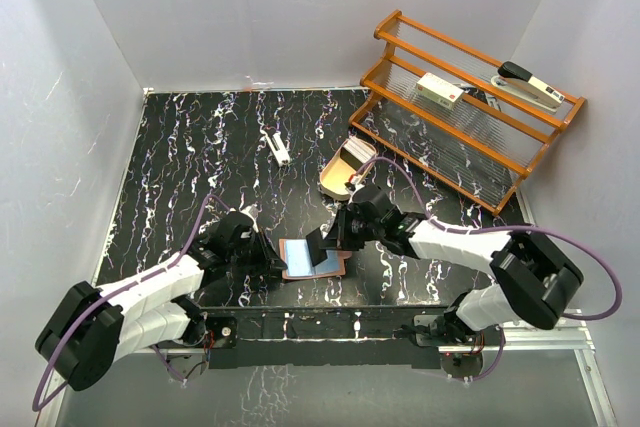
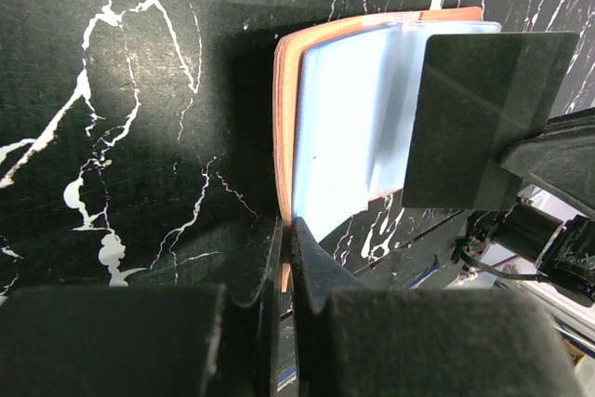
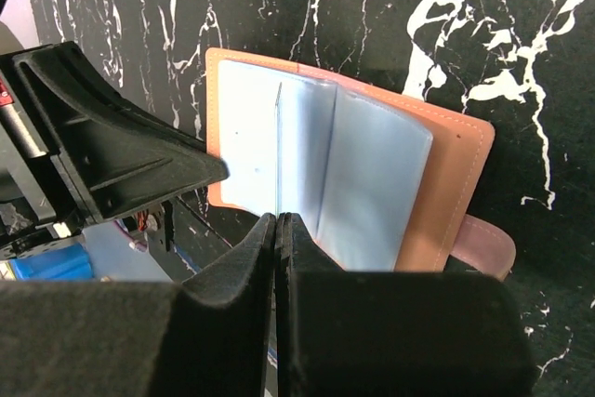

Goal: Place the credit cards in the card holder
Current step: Insert the credit card into the card holder.

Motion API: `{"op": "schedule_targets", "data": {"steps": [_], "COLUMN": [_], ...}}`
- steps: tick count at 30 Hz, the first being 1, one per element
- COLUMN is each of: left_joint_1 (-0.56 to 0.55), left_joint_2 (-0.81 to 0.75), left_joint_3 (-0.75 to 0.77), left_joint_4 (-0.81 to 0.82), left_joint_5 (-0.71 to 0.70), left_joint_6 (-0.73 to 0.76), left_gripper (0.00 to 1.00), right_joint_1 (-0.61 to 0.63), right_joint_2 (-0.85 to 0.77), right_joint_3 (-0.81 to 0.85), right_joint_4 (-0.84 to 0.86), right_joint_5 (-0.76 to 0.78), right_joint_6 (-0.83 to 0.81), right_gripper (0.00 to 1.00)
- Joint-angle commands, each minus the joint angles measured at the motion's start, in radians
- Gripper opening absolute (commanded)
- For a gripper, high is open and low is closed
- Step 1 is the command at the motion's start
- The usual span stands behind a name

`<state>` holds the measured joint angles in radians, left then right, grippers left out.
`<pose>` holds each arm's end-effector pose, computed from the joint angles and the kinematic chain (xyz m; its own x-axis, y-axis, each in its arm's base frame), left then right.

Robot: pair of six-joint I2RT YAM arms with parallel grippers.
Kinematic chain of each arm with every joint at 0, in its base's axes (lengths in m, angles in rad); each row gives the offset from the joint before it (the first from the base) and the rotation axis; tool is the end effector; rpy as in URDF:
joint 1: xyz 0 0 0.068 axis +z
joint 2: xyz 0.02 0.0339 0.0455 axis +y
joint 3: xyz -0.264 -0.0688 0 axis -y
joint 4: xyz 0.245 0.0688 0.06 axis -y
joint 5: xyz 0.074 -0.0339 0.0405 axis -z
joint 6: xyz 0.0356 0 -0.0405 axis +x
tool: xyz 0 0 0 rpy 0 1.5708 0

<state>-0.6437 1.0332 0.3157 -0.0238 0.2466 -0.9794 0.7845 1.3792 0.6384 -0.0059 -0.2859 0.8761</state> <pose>0.1459 -0.1203 0.1511 -0.9038 -0.3283 -0.2744 -0.0436 0.7086 -0.7042 0.1843 0.1981 0.1781 -0.9410 0.1021 -0.3227 -0.1584 0.7097 0.6865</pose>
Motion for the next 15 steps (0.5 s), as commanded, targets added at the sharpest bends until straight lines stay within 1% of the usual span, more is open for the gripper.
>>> {"op": "schedule_targets", "data": {"steps": [1, 15], "left_joint_1": [-0.005, -0.005], "left_joint_2": [0.015, 0.044], "left_joint_3": [-0.006, 0.0], "left_joint_4": [-0.014, -0.026], "left_joint_5": [-0.009, -0.01], "left_joint_6": [0.015, 0.032], "left_gripper": [0.0, 0.0], "right_joint_1": [0.004, 0.004], "right_joint_2": [0.027, 0.084], "right_joint_3": [-0.019, -0.05], "right_joint_4": [0.099, 0.11], "right_joint_5": [-0.019, -0.008], "right_joint_6": [0.021, 0.017], "right_gripper": [0.0, 0.0]}}
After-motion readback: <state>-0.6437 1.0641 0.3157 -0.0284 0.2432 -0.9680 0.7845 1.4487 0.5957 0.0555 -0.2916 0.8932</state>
